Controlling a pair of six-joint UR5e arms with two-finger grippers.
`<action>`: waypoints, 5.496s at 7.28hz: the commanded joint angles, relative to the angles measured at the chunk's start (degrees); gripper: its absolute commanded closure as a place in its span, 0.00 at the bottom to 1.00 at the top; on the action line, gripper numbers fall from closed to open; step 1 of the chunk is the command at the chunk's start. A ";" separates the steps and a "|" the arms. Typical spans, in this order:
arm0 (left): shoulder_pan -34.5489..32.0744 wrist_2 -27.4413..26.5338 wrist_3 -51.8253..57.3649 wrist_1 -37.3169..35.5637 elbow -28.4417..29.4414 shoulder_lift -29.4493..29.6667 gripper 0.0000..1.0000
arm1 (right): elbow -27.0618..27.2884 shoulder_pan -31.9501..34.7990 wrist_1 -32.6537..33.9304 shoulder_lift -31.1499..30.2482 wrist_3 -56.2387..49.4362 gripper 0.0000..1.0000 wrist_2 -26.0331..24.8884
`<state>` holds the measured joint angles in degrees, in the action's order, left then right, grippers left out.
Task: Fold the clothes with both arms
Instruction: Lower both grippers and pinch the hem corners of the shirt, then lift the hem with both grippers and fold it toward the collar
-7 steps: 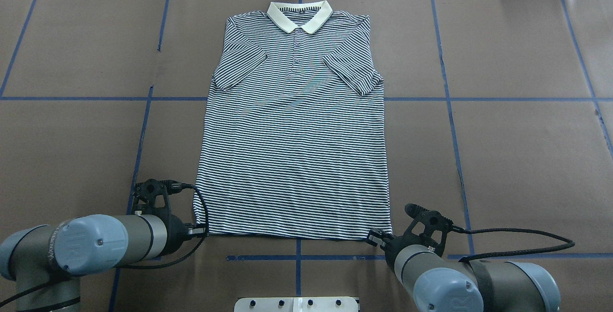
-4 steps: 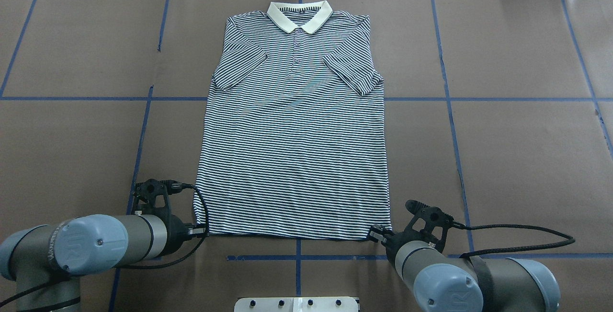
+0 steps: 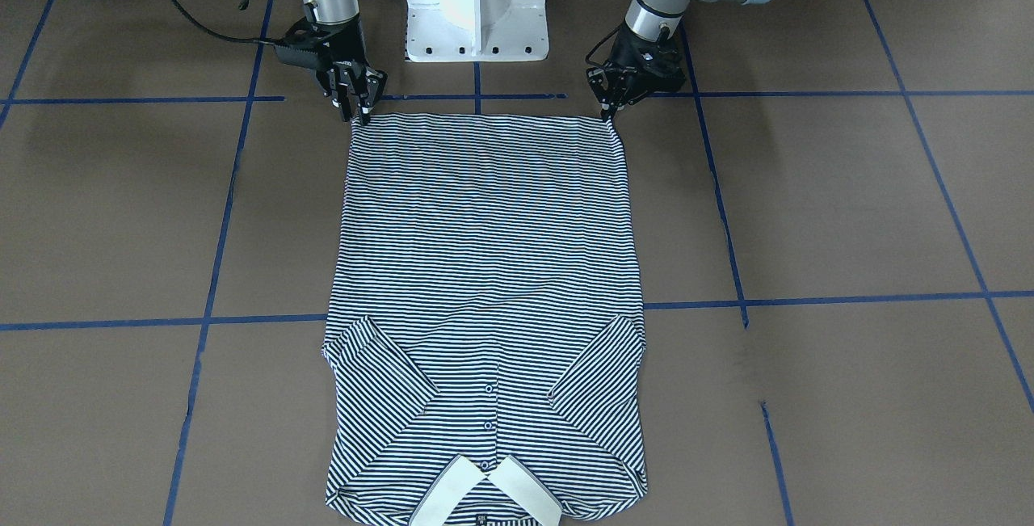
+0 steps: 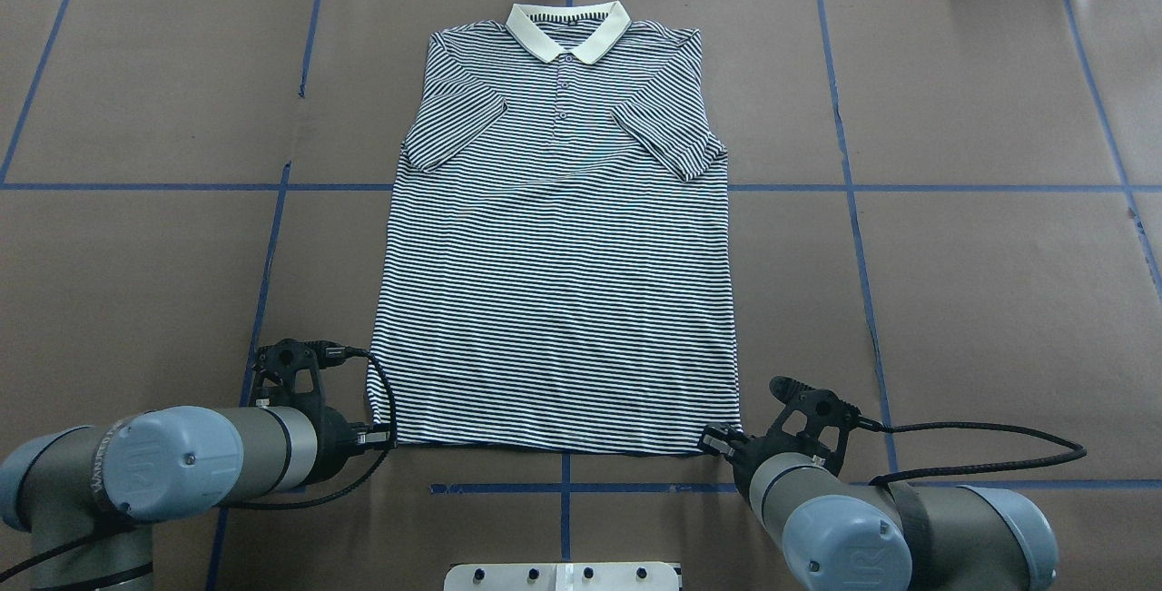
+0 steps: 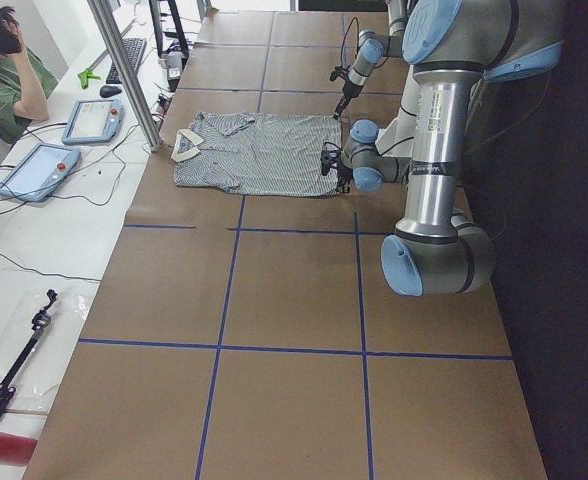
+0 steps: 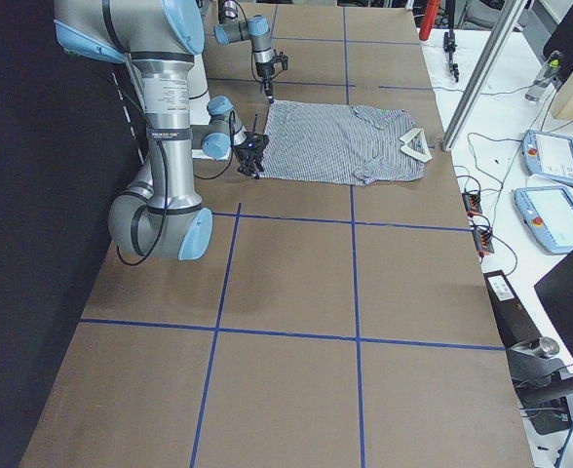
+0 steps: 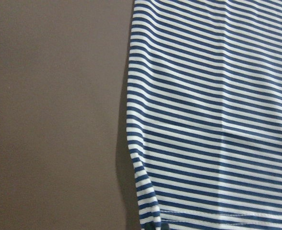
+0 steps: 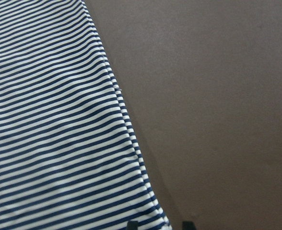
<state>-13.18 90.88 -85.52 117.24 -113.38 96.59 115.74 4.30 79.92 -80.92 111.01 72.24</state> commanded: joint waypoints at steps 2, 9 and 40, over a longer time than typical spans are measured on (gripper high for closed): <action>0.00 0.08 0.00 0.00 -0.09 0.00 1.00 | -0.34 0.09 0.06 1.28 0.26 0.80 0.00; -1.06 4.29 0.09 -11.51 -15.04 -0.18 1.00 | 20.56 3.17 18.67 0.76 -2.11 1.00 4.98; -29.62 12.29 31.54 -1.67 25.63 25.26 0.00 | -36.56 41.20 -3.28 29.16 -48.98 0.00 25.80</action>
<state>-42.70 102.19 -55.98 115.43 -82.48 125.16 78.87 43.23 76.70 -51.79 69.34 95.06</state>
